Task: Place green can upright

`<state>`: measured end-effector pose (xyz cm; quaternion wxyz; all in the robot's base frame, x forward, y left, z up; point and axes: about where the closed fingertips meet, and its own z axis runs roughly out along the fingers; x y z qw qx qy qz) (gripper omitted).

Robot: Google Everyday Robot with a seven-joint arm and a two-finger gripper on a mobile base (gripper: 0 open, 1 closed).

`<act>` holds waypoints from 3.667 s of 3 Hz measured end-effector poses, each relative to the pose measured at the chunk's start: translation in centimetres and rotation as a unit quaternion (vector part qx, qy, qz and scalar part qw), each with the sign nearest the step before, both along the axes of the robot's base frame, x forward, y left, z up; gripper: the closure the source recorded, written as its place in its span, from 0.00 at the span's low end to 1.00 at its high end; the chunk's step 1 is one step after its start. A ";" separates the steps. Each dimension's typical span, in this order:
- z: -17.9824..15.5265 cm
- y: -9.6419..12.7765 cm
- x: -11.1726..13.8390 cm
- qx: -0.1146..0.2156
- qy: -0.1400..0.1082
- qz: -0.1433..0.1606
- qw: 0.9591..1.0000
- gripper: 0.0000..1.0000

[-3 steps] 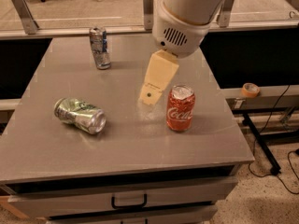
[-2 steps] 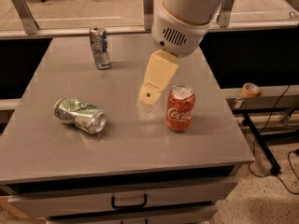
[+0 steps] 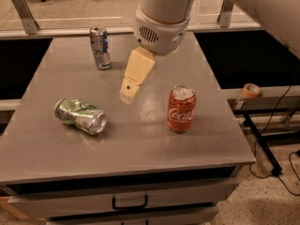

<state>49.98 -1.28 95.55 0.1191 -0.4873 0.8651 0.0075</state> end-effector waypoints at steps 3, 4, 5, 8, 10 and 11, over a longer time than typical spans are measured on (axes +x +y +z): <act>-3.1 5.5 3.6 0.038 0.049 -0.051 0.997 0.00; -3.9 7.4 3.5 0.013 0.050 -0.046 0.998 0.00; -5.2 10.8 3.4 0.001 0.060 -0.035 0.998 0.00; -8.4 18.5 0.4 0.013 0.084 0.046 0.995 0.00; -10.7 20.5 0.0 0.002 0.081 0.078 0.994 0.18; -11.4 20.6 -0.2 -0.007 0.079 0.085 0.993 0.42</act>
Offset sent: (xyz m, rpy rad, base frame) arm 0.0418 0.0895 -0.0454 0.1197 0.2012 -0.0549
